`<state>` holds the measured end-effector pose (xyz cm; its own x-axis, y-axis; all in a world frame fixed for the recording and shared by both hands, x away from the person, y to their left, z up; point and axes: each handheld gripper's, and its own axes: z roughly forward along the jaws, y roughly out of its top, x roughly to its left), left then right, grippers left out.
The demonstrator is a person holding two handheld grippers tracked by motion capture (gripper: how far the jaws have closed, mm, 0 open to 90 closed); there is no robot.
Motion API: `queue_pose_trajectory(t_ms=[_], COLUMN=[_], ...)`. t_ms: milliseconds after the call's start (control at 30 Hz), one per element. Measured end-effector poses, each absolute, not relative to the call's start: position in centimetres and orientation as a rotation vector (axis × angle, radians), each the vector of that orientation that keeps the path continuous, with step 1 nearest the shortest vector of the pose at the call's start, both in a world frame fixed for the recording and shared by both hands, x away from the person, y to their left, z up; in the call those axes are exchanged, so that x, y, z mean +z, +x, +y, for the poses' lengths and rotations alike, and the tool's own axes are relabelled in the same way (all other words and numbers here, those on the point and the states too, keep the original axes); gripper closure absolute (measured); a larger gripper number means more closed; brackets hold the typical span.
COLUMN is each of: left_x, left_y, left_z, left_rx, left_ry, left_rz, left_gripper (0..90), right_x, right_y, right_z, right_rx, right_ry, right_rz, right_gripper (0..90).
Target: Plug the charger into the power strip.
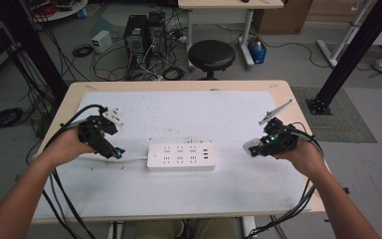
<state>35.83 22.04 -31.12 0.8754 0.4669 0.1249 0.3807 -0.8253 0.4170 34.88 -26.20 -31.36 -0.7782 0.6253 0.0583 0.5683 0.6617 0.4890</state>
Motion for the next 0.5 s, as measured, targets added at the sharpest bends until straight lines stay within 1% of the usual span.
queue_pose_trajectory(t_ms=[200, 500], left_x=[-31.1, -31.8], left_y=[35.4, 35.1], left_z=[22.2, 22.7], left_rx=[0.330, 0.298], left_ry=[2.666, 2.685], left_rz=[0.597, 0.615], left_gripper=[23.7, 23.7], right_x=[-31.2, -31.3], right_y=[35.4, 36.5], right_z=[-25.4, -22.5], right_rx=[0.802, 0.827], right_ry=[1.003, 0.987], right_rz=[2.751, 2.795], right_gripper=[61.8, 61.9])
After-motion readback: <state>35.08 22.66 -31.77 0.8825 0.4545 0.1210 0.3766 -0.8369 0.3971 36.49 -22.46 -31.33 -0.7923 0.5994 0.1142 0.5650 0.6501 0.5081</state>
